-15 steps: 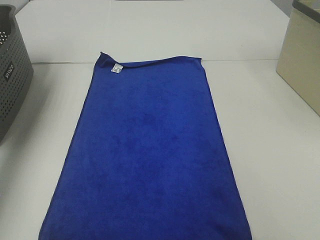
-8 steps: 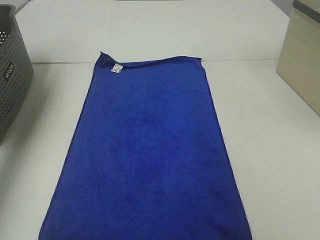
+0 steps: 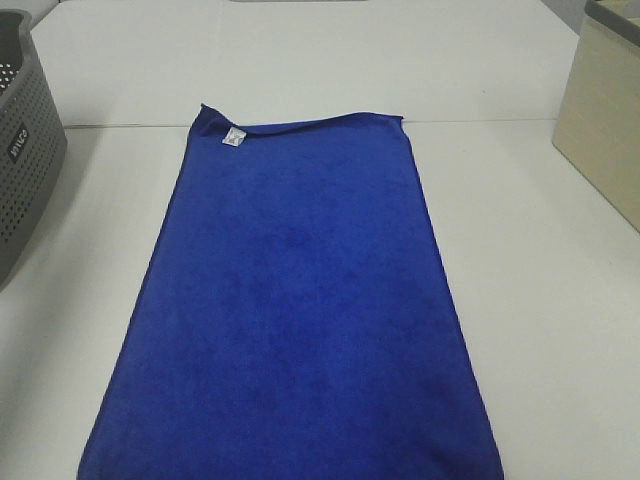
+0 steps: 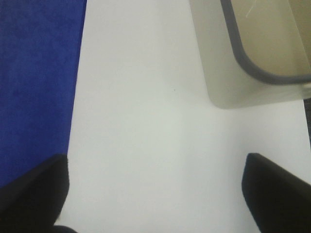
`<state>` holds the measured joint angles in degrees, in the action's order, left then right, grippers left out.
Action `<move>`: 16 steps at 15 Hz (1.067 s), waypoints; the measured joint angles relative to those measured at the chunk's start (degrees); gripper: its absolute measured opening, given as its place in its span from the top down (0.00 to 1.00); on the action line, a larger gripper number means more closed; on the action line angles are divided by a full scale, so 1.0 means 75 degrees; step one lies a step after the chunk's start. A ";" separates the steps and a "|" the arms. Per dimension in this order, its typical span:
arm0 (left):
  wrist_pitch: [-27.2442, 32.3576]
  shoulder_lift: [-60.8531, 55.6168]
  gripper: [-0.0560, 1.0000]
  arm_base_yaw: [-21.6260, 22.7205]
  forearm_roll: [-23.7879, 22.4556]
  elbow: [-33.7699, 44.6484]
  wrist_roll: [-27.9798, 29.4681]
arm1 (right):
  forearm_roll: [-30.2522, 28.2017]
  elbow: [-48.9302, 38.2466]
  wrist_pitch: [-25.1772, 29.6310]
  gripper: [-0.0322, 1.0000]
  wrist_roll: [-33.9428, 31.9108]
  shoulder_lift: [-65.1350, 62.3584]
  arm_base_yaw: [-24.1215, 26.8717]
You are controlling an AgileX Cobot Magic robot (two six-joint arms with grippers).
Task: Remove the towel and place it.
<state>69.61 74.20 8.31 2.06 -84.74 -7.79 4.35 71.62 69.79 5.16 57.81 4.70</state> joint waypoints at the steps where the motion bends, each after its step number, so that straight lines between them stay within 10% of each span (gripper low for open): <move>1: 0.0008 -0.0718 0.01 0.0000 -0.0107 0.0558 -0.0015 | -0.0031 -0.0657 0.0023 0.07 0.0000 -0.0749 0.0000; 11: -0.1222 -0.7876 0.01 0.0000 -0.1322 0.6303 0.0466 | -0.0038 -0.5096 0.0046 0.07 -0.0023 -0.7074 0.0000; 16: -0.0619 -0.9908 0.01 0.0000 -0.1192 0.6784 0.0527 | -0.0046 -0.5462 0.0046 0.07 0.0244 -0.7739 0.0000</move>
<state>64.97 -0.11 8.31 -6.88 -33.86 -3.84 4.01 30.65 70.13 6.99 -0.23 4.70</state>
